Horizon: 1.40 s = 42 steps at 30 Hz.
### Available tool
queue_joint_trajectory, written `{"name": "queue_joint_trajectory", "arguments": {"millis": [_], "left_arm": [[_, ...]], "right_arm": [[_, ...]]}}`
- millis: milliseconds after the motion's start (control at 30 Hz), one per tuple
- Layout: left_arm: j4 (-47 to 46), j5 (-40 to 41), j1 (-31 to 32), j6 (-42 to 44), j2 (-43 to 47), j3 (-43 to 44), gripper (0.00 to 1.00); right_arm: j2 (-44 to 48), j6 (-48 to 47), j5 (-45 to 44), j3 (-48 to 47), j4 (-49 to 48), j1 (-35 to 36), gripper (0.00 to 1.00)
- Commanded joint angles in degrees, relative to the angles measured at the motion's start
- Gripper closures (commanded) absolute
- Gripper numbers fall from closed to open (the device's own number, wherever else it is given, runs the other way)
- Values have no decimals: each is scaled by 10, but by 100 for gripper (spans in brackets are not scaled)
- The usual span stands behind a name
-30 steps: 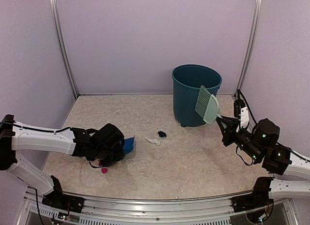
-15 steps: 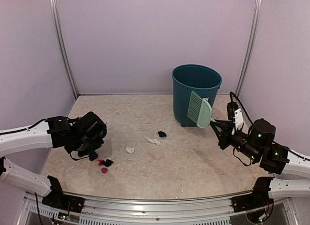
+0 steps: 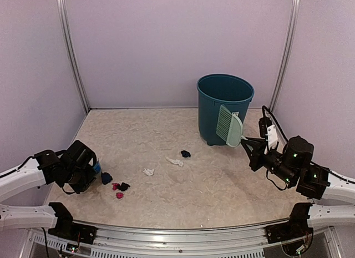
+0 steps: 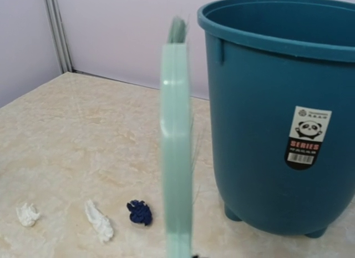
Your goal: Sweep away the paper scraps from the table
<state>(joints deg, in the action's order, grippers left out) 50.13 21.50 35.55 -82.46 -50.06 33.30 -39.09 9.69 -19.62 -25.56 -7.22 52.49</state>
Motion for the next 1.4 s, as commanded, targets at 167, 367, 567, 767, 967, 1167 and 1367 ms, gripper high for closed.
{"name": "queue_joint_trajectory", "arguments": {"millis": [167, 367, 567, 767, 967, 1167, 1367], "left_arm": [[-105, -114, 86, -52, -50, 24, 100], [-215, -146, 178, -86, -125, 58, 100], [-285, -145, 181, 38, -202, 128, 100], [-176, 11, 184, 184, -225, 236, 100], [-123, 107, 184, 253, -178, 247, 100], [-62, 233, 184, 267, -114, 234, 100], [-13, 295, 183, 261, -79, 217, 100]], "right_arm": [[11, -2, -21, 2, -22, 1, 100], [24, 1, -27, 4, -16, 1, 100], [28, 0, -19, 8, -19, 2, 100], [4, -12, 57, 4, -43, 1, 100], [-81, 7, 152, -34, -71, 2, 100], [-244, 76, 250, -113, -116, 23, 100], [-427, 101, 242, -243, -116, 77, 100]]}}
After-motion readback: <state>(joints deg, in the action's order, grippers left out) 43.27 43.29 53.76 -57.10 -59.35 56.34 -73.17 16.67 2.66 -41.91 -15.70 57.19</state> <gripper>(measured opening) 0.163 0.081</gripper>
